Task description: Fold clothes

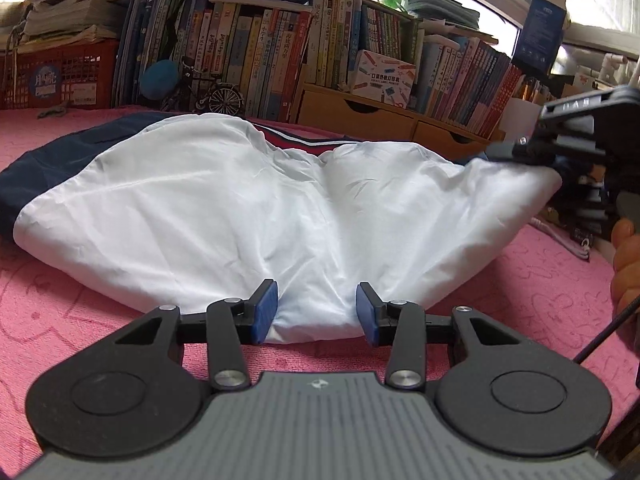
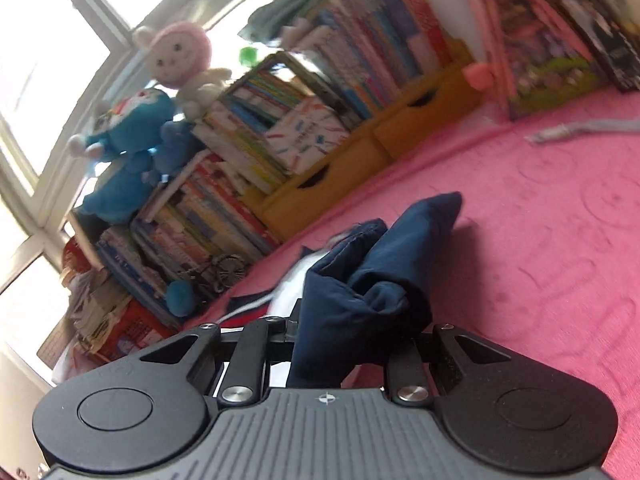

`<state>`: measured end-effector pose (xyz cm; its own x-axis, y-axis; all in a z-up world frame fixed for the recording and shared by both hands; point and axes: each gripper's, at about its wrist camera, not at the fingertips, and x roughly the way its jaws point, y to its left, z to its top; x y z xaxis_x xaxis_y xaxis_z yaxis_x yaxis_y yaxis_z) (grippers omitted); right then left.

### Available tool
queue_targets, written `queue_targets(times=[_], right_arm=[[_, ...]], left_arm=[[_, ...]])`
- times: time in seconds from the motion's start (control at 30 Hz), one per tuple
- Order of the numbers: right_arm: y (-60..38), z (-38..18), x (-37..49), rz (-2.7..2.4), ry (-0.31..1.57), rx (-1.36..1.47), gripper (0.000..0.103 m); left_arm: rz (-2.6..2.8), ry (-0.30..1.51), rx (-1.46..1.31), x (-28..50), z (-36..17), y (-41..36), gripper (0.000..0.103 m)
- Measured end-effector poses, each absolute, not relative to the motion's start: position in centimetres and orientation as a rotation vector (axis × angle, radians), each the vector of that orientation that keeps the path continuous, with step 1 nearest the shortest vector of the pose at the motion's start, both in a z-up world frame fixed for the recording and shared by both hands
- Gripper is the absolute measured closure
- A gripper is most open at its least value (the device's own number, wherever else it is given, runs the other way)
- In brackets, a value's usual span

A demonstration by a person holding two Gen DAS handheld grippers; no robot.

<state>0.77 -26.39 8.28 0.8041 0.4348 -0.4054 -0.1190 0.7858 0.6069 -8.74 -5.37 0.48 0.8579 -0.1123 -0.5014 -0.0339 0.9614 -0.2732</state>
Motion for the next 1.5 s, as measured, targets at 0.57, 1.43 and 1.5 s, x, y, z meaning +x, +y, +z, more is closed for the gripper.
queue_targets(times=[0.57, 1.43, 1.5], right_arm=[[2.3, 14.3, 1.3, 1.069, 0.731, -0.215, 0.053], [-9.3, 2.4, -9.3, 0.289, 0.519, -0.081, 0.024], [-9.4, 2.3, -8.4, 0.322, 0.540, -0.027, 0.043]], left_arm=[[-0.341, 0.485, -0.981, -9.6, -3.3, 5.7, 0.093], [0.078, 0.300, -0.883, -8.9, 0.7, 13.7, 0.078], [0.129, 0.296, -0.847, -9.2, 0.6, 13.7, 0.089]])
